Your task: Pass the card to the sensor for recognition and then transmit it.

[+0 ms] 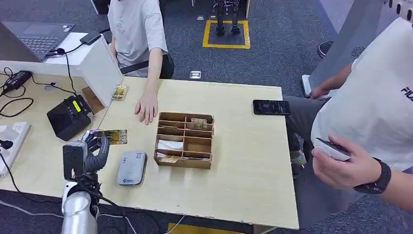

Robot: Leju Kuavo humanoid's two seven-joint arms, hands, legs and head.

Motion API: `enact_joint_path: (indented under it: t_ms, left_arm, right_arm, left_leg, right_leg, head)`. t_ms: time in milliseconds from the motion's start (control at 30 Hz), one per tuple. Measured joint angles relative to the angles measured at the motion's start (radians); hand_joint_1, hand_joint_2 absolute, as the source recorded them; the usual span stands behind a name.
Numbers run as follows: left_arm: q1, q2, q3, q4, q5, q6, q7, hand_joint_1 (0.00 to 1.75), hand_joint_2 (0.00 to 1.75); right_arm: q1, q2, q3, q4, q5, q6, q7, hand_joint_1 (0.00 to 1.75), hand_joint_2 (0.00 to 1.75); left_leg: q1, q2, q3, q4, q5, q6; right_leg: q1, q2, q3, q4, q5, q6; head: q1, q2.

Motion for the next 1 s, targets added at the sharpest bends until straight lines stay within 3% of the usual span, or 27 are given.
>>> enact_joint_path:
  t_ms: [133,267,300,333,467,633,800,1000]
  left_arm:
    - [-0.019,-0.004,0.01,-0.034,-0.089,0.105,-0.024,1.75,1.75]
    - [-0.028,-0.006,0.01,-0.046,-0.173,0.168,-0.041,1.75,1.75]
    - [-0.045,-0.011,0.01,-0.062,-0.392,0.325,-0.073,1.75,1.75]
    - [-0.054,-0.011,0.01,-0.066,-0.501,0.402,-0.088,1.75,1.75]
    - [-0.06,-0.009,0.005,-0.065,-0.676,0.53,-0.125,1.75,1.75]
    - [-0.062,-0.008,-0.001,-0.064,-0.716,0.556,-0.13,1.75,1.75]
    - [-0.064,0.001,-0.027,-0.046,-0.835,0.634,-0.113,1.75,1.75]
    - [-0.098,0.007,-0.07,-0.011,-0.837,0.646,-0.078,1.75,1.75]
  right_arm:
    - [-0.001,0.0,0.006,0.0,0.001,0.006,0.001,0.0,1.75]
    - [-0.001,0.0,0.01,0.0,0.002,0.007,0.001,0.0,1.75]
    - [-0.001,0.0,0.021,0.0,0.013,0.011,0.002,0.0,1.75]
    - [-0.002,0.0,0.027,0.0,0.015,0.011,0.002,0.0,1.75]
    - [-0.003,0.0,0.047,0.0,0.015,0.01,0.002,0.0,1.75]
    - [-0.005,0.0,0.057,0.0,0.015,0.01,0.002,0.0,1.75]
    - [-0.006,0.0,0.069,0.0,0.015,0.01,0.002,0.0,1.75]
    - [-0.006,0.0,0.077,0.0,0.015,0.014,0.003,0.0,1.75]
  left_leg:
    - [0.0,0.0,0.0,0.0,0.0,0.0]
    - [0.0,0.0,0.0,0.0,0.0,0.0]
    - [0.0,0.0,0.0,0.0,0.0,0.0]
    - [0.0,0.0,0.0,0.0,0.0,0.0]
    - [0.0,0.0,0.0,0.001,0.0,0.0]
    - [0.0,0.0,0.0,0.001,0.0,0.0]
    - [0.0,0.0,0.0,0.001,0.0,0.0]
    - [0.0,0.0,0.0,0.001,0.0,0.0]
  right_leg:
    - [0.0,0.0,0.0,0.0,0.0,0.0]
    - [0.0,0.0,0.0,0.0,0.0,0.0]
    - [0.0,0.0,0.0,0.0,0.0,0.0]
    - [0.0,0.0,0.0,0.0,0.0,0.0]
    - [0.0,0.0,0.0,0.0,0.0,0.0]
    - [0.0,0.0,0.0,0.0,0.0,0.0]
    - [0.0,0.0,0.0,0.0,0.0,0.0]
    - [0.0,0.0,0.0,0.0,0.001,0.0]
  head:
    - [0.0,0.0]
    - [0.0,0.0]
    - [0.0,0.0]
    - [0.0,0.0]
    - [0.0,0.0]
    - [0.0,0.0]
    - [0.0,0.0]
    - [0.0,0.0]
